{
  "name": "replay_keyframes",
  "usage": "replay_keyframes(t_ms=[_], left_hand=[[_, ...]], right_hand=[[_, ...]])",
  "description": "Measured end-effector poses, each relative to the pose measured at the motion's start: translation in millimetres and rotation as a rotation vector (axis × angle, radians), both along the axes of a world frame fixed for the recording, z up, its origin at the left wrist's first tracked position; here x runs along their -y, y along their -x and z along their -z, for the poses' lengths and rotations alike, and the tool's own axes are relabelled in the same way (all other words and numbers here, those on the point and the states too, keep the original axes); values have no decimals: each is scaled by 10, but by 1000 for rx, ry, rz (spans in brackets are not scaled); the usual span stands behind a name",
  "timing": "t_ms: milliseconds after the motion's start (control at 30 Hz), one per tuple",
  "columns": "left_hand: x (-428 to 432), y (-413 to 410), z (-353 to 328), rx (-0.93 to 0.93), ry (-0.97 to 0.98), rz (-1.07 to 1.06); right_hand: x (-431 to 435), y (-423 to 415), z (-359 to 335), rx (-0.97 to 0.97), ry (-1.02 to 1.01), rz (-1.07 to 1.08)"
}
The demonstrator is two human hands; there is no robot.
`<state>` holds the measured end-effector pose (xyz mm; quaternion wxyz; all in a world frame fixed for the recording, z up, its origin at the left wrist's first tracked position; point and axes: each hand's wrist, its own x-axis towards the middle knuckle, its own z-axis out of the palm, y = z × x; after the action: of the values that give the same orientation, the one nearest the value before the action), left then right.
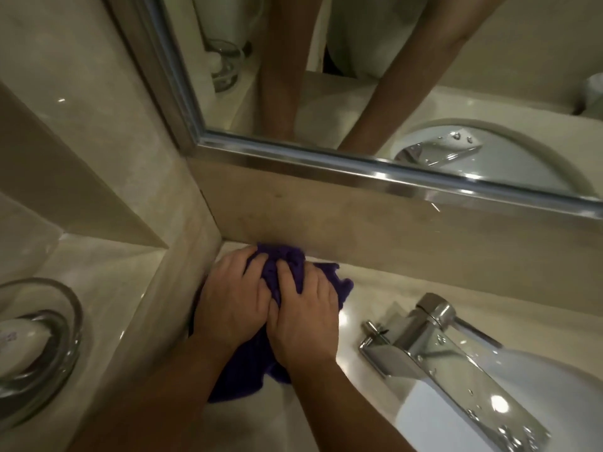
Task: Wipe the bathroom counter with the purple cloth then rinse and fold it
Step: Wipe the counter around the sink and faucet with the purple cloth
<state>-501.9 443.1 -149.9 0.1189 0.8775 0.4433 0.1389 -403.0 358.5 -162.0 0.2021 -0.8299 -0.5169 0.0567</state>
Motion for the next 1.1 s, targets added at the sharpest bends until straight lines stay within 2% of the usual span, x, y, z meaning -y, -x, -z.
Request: replay_keyframes(t_ms=[133, 333, 700, 933, 1100], left_hand=[[315, -9, -18, 18, -11, 29], [687, -62, -10, -20, -28, -5], [1684, -50, 94, 42, -44, -128], [2183, -299, 88, 62, -48, -238], [2425, -493, 54, 44, -37, -284]], right_hand=[[322, 35, -6, -7, -12, 37], [657, -75, -22, 54, -49, -23], [1480, -201, -9, 85, -178, -239], [1822, -549, 62, -55, -142, -407], [1981, -809, 90, -52, -119, -497]])
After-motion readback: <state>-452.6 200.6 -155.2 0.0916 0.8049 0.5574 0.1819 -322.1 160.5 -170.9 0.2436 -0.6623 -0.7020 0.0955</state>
